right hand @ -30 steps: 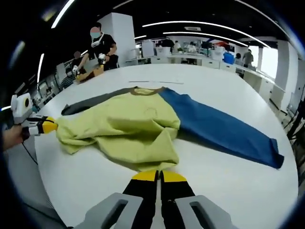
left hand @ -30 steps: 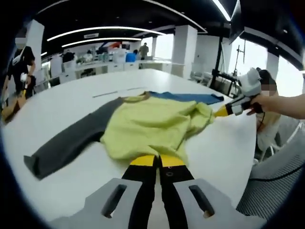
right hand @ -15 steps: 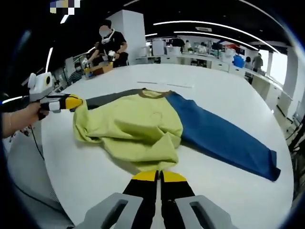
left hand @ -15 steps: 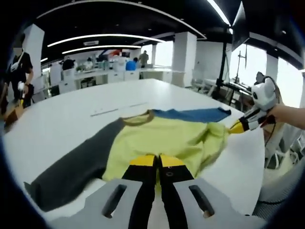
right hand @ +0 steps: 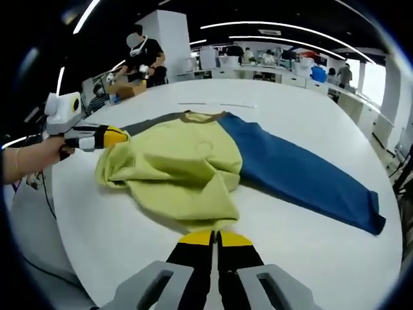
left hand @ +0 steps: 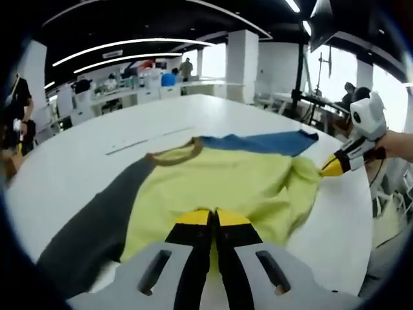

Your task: Fold the garment on the visible template until the final outline fits inside the template.

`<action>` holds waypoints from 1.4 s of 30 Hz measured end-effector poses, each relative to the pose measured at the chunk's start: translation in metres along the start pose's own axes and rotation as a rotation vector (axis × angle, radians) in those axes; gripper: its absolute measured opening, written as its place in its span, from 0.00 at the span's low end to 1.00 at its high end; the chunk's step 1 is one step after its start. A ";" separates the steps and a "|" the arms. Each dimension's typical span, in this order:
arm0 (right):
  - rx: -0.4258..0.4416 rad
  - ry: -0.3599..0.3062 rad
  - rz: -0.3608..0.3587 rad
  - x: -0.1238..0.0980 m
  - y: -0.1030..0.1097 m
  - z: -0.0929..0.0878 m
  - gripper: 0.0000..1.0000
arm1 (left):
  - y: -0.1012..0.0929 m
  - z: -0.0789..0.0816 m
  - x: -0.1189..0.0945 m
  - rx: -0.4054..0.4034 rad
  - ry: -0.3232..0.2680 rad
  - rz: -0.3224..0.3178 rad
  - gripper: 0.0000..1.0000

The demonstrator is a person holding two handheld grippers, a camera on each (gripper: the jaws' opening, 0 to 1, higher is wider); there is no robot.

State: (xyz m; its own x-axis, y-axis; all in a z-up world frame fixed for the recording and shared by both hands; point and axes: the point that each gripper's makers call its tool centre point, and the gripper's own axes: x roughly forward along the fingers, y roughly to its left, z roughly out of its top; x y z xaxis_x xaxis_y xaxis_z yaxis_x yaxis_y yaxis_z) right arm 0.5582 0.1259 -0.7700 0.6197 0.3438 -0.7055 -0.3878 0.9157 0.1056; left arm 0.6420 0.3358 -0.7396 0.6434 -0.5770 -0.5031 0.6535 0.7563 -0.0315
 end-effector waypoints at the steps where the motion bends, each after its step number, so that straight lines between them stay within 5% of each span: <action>1: 0.002 0.004 -0.002 0.001 0.000 -0.001 0.00 | 0.001 -0.003 0.004 -0.004 0.007 -0.001 0.00; 13: 0.031 0.026 -0.011 0.006 0.000 -0.008 0.00 | 0.006 -0.018 0.018 0.004 0.049 -0.001 0.01; 29: 0.105 0.019 -0.017 0.008 -0.001 -0.005 0.00 | 0.008 0.003 -0.025 0.050 -0.030 -0.055 0.22; 42: 0.105 0.019 -0.016 0.007 -0.002 -0.006 0.00 | 0.016 -0.024 -0.042 0.092 0.057 -0.072 0.19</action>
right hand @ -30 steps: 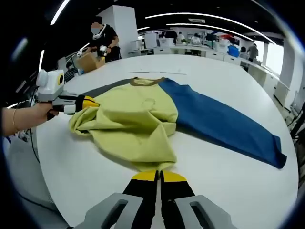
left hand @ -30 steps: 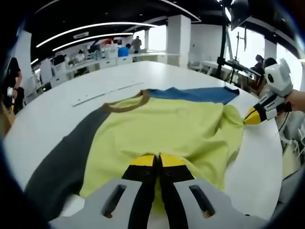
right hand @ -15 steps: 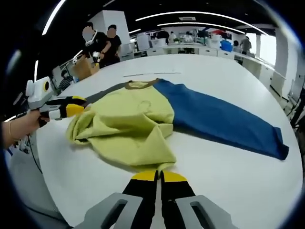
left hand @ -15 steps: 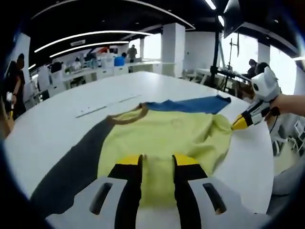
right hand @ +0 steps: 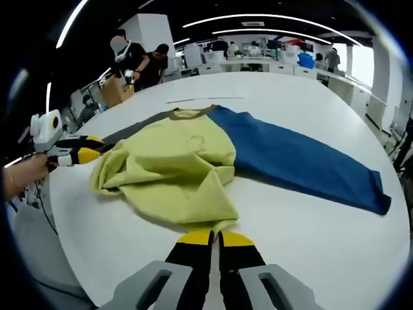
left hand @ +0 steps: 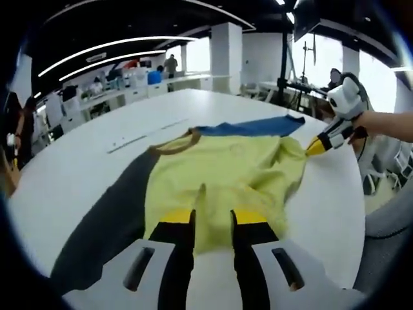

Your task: Fold the garment on the visible template until the final outline fits inside the template.

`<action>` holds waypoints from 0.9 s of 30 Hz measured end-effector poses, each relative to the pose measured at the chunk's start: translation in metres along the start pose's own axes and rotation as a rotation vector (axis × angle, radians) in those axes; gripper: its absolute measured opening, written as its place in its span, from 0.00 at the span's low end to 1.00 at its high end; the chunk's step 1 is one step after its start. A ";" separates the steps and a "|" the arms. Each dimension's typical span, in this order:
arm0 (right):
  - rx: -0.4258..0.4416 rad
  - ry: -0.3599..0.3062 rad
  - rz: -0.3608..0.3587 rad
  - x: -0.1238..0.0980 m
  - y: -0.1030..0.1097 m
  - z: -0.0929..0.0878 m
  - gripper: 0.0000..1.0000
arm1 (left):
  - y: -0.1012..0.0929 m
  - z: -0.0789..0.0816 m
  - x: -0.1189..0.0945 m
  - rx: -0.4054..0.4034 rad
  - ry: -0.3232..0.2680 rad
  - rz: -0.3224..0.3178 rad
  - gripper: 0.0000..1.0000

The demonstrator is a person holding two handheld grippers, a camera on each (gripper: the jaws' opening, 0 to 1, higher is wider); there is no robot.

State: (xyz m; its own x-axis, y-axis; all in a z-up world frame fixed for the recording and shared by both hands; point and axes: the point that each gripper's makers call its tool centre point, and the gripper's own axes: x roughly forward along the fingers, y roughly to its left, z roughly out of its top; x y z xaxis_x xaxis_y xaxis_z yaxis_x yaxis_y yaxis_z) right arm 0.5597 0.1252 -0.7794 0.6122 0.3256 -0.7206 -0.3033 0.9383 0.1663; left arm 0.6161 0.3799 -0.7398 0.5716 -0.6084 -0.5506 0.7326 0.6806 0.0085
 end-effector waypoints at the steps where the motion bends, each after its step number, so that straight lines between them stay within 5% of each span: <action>1: 0.000 0.000 0.001 0.000 0.000 0.000 0.00 | 0.000 -0.002 0.001 -0.003 0.006 -0.002 0.18; 8: 0.015 0.003 -0.008 0.001 -0.003 0.000 0.03 | 0.000 -0.019 0.012 -0.064 0.050 -0.008 0.15; 27: 0.026 0.009 -0.032 0.006 -0.004 -0.004 0.01 | -0.017 -0.022 0.021 -0.067 0.092 -0.041 0.04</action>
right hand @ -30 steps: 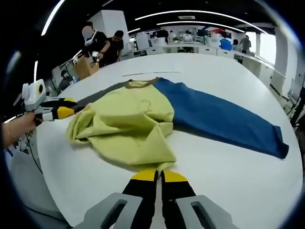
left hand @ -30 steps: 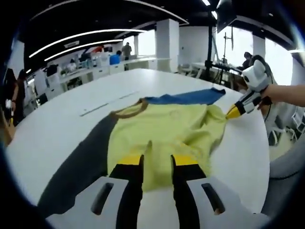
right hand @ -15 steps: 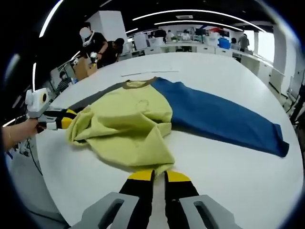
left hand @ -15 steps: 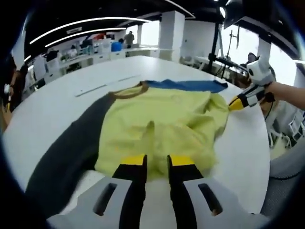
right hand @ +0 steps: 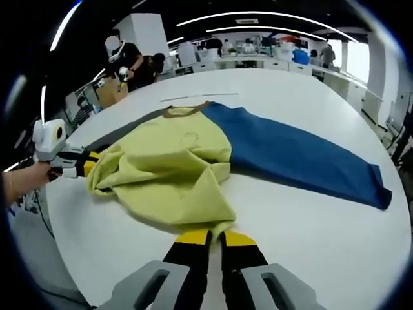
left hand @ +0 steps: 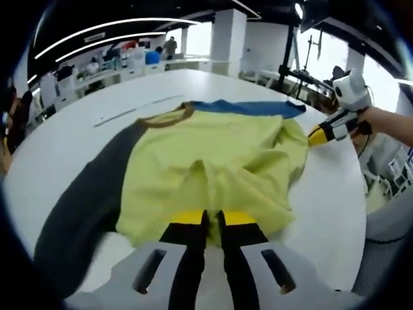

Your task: Fold the garment on the visible template until the final outline fits inside the template.

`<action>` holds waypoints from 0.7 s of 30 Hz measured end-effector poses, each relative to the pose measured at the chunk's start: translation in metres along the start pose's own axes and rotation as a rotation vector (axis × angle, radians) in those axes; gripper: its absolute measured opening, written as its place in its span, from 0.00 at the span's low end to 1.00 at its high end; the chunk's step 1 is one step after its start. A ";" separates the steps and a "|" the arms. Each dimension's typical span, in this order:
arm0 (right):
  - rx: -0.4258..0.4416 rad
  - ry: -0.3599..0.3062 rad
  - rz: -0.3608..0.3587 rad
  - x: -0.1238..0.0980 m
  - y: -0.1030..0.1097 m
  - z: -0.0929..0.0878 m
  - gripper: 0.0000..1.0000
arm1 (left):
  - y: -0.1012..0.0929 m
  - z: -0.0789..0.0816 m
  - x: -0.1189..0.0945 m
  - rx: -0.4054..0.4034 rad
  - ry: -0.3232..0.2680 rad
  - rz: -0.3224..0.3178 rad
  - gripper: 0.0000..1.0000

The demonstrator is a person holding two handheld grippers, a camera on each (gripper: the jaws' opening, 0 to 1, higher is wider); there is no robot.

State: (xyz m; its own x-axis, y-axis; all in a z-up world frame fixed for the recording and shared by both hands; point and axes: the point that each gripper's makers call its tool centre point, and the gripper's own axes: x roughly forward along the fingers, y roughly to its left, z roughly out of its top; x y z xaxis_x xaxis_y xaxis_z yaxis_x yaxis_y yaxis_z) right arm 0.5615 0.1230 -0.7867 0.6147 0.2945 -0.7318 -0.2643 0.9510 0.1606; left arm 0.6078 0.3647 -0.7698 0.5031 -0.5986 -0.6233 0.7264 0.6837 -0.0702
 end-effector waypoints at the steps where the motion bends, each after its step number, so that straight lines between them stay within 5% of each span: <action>1: -0.004 -0.004 -0.002 0.000 0.000 0.001 0.01 | 0.001 0.001 -0.002 -0.004 -0.002 0.006 0.04; 21: -0.048 -0.028 0.049 -0.014 0.010 0.006 0.00 | 0.017 0.011 -0.059 -0.059 -0.060 0.096 0.01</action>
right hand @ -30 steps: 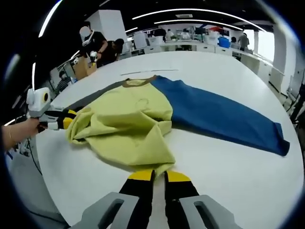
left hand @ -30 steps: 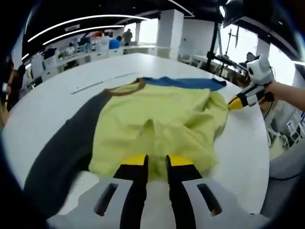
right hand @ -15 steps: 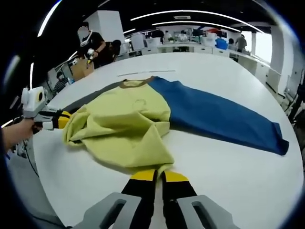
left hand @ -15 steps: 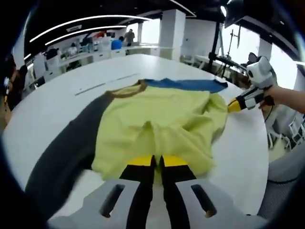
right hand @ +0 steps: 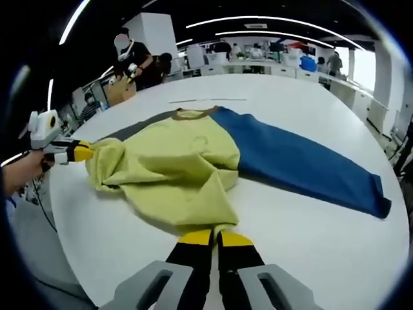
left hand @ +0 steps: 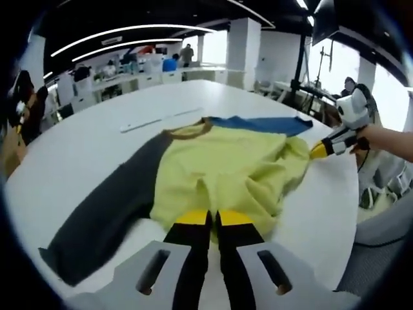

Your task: Fold the garment on the visible template until the final outline fits inside the template.

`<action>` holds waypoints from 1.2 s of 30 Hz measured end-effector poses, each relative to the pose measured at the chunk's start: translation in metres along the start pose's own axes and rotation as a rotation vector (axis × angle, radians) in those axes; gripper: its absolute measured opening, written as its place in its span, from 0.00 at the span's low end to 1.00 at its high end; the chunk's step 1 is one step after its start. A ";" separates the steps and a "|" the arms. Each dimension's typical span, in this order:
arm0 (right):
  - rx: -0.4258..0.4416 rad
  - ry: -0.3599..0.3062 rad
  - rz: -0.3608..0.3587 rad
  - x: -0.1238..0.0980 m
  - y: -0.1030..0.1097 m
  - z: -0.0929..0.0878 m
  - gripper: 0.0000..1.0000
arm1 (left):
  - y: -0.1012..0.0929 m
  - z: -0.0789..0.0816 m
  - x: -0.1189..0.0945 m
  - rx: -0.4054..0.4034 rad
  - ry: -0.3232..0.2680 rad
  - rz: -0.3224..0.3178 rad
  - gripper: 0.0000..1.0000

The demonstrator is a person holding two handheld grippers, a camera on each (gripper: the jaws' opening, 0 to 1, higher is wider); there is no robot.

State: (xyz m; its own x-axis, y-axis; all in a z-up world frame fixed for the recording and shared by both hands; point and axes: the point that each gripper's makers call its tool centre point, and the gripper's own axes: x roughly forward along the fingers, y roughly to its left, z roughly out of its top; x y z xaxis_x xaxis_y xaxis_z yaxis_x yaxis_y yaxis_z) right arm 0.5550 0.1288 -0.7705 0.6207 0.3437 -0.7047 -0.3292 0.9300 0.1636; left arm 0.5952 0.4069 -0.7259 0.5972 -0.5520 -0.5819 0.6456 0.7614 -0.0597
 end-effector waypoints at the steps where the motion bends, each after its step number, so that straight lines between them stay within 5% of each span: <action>1: -0.001 -0.007 0.008 -0.003 0.001 0.002 0.00 | 0.000 0.000 -0.004 -0.002 0.002 0.003 0.01; 8: 0.003 -0.028 0.073 -0.021 0.012 0.011 0.00 | 0.000 0.002 -0.018 0.006 -0.010 0.032 0.01; 19: -0.042 -0.029 0.082 -0.048 0.016 0.012 0.00 | 0.000 0.001 -0.049 -0.045 -0.041 0.066 0.01; 30: -0.034 -0.009 0.088 -0.070 0.024 -0.005 0.00 | -0.007 -0.018 -0.081 -0.111 -0.022 0.072 0.01; 36: -0.025 0.002 0.093 -0.079 0.031 -0.018 0.00 | -0.017 -0.044 -0.090 -0.154 0.014 0.083 0.01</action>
State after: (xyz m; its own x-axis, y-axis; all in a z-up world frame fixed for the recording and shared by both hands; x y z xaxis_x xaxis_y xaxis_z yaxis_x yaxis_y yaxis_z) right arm 0.4828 0.1278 -0.7220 0.5855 0.4280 -0.6885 -0.4026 0.8907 0.2113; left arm 0.5092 0.4588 -0.7083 0.6385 -0.4809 -0.6009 0.5130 0.8480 -0.1336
